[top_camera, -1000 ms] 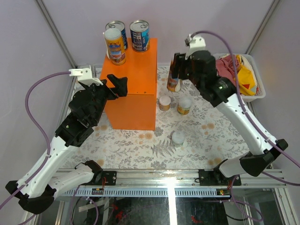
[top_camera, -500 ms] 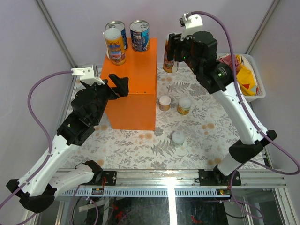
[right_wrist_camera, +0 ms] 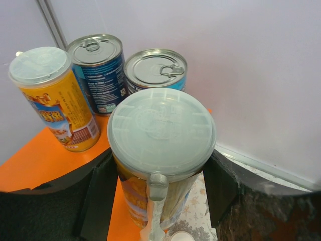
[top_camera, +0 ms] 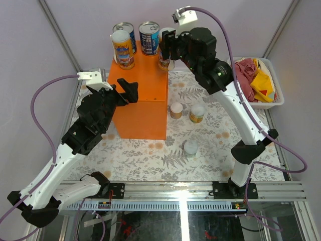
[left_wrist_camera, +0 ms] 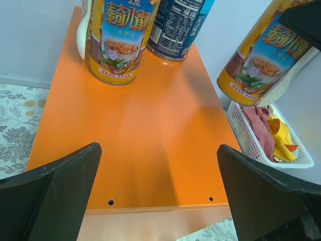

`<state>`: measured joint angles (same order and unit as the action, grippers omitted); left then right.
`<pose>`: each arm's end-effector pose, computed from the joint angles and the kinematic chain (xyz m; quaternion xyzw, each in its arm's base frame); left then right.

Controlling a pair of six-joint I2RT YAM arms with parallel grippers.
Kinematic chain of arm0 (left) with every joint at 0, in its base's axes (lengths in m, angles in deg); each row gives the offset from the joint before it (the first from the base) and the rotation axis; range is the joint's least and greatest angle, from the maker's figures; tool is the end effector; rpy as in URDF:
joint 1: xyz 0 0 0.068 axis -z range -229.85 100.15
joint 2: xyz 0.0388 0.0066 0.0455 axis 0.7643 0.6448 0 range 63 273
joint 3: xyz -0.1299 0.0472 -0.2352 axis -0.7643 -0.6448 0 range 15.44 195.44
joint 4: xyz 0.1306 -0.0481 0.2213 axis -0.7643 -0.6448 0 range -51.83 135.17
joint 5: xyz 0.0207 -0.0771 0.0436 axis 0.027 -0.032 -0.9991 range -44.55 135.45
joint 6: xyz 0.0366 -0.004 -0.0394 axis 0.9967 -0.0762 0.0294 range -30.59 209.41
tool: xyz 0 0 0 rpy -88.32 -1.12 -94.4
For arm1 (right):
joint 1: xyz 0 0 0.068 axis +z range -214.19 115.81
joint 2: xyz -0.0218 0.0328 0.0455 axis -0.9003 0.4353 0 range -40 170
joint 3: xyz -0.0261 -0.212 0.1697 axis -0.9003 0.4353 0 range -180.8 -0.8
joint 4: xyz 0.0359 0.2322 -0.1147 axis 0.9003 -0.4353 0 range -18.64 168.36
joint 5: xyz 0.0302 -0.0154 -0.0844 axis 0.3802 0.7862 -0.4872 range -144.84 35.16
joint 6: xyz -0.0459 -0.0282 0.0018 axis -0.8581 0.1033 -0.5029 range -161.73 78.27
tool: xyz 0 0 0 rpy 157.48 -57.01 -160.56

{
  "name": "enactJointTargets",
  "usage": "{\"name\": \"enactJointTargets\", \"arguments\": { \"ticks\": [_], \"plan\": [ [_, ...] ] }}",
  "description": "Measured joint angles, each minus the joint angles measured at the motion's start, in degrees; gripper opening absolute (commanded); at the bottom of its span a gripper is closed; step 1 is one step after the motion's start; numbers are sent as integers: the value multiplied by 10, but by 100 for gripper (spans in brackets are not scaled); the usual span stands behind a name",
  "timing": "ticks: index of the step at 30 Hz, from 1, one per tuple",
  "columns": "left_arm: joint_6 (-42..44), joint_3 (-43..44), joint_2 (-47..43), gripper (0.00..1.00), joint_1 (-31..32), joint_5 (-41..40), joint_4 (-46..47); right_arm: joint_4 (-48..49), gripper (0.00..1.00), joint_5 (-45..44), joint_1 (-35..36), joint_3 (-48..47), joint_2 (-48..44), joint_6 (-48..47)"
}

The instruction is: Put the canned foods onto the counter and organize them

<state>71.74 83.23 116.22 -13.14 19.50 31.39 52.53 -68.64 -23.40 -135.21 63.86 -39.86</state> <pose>0.1616 -0.1011 0.4462 -0.0446 0.7012 -0.1768 0.6893 0.2872 0.2366 0.5549 -0.1407 0.6635 0.1899 0.7099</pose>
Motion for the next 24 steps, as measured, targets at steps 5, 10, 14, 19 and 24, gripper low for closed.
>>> {"name": "enactJointTargets", "arguments": {
  "ticks": [5,10,14,19,24],
  "plan": [
    [0,0,4,100,0,0,0,21,0,3,13,-1,18,-6],
    [0,0,5,100,0,0,0,42,0,14,23,-1,43,-13],
    [0,0,5,100,0,0,0,53,0,15,27,-1,61,-15],
    [0,0,5,100,0,0,0,73,0,16,28,-2,72,-20],
    [0,0,5,100,0,0,0,91,0,16,28,5,72,-22]
  ]
}}
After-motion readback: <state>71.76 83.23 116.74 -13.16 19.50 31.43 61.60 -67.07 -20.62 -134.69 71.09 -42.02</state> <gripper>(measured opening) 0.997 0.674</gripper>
